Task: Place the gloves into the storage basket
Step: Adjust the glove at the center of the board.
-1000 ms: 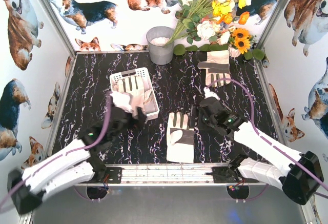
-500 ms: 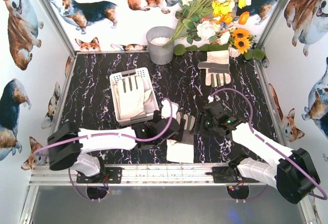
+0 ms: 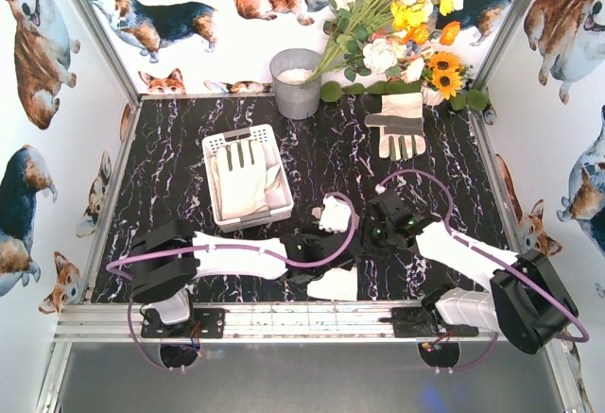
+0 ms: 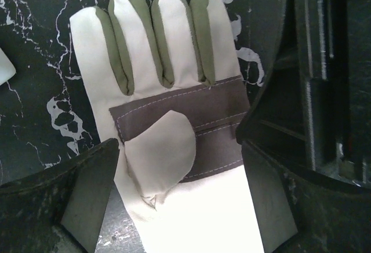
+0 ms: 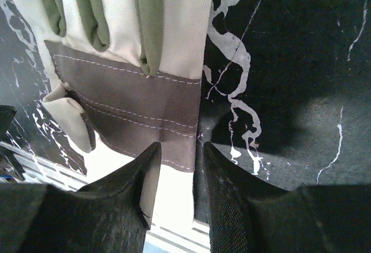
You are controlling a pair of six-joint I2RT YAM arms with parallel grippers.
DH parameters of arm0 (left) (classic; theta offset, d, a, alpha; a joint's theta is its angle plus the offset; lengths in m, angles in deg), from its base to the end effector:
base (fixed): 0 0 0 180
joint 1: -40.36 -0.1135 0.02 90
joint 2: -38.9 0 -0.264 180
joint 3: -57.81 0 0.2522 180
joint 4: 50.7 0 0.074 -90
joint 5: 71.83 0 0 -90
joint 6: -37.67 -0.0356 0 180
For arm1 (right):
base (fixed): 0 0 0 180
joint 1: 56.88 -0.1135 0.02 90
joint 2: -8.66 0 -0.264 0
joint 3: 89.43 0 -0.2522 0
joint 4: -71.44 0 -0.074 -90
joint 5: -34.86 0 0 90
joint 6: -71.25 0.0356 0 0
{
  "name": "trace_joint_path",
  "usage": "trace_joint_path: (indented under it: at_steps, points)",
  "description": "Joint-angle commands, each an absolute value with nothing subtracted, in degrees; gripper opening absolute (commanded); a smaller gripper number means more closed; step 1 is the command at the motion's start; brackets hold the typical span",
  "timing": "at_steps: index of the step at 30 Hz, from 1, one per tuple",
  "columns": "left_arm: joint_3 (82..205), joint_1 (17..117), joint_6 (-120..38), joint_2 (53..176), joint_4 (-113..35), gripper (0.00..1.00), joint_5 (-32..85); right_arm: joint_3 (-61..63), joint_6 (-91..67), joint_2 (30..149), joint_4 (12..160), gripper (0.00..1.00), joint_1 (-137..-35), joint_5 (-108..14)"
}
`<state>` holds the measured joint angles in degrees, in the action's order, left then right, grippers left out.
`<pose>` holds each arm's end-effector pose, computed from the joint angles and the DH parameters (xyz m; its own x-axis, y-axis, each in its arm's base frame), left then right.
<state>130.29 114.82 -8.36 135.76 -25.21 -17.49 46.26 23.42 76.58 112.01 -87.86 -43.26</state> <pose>0.1131 -0.3293 0.1928 -0.6210 0.1277 -0.7733 0.3487 0.9286 -0.1267 0.1671 0.1088 0.1592 -0.9618 0.1888 -0.1984 0.0878 0.8987 0.4297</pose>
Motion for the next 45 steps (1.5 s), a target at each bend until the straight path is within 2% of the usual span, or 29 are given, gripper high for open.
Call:
trace_joint_path:
  at_steps: [1, 8, 16, 21, 28, 42, 45]
  points:
    - [132.28, 115.14, -6.88, 138.07, -21.86, 0.77, -20.66, 46.96, 24.2, 77.4, 108.17, 0.36, -87.64, -41.79]
    - [131.84, 115.13, -4.36, 140.22, -20.9, 0.68, -21.26, 47.67, 24.49, 78.59, 107.14, 0.34, -87.64, -41.54]
    - [131.5, 115.09, -6.13, 141.25, -24.6, 0.72, -19.85, 47.49, 25.26, 82.28, 105.38, 0.28, -87.64, -40.25]
    - [131.3, 114.56, -4.71, 142.22, -22.88, 0.7, -20.85, 47.46, 25.45, 84.12, 106.23, 0.19, -87.64, -41.28]
    - [128.35, 114.42, 0.26, 138.99, -18.32, 0.58, -24.93, 47.79, 25.28, 85.21, 108.18, 0.0, -87.64, -43.61]
    - [121.65, 113.95, 9.5, 131.33, -11.23, 0.34, -28.28, 47.88, 24.84, 85.43, 109.28, 0.0, -87.65, -45.01]
    - [118.99, 113.88, 10.13, 129.55, -14.26, 0.22, -27.29, 47.84, 24.69, 85.71, 109.36, 0.0, -87.64, -44.94]
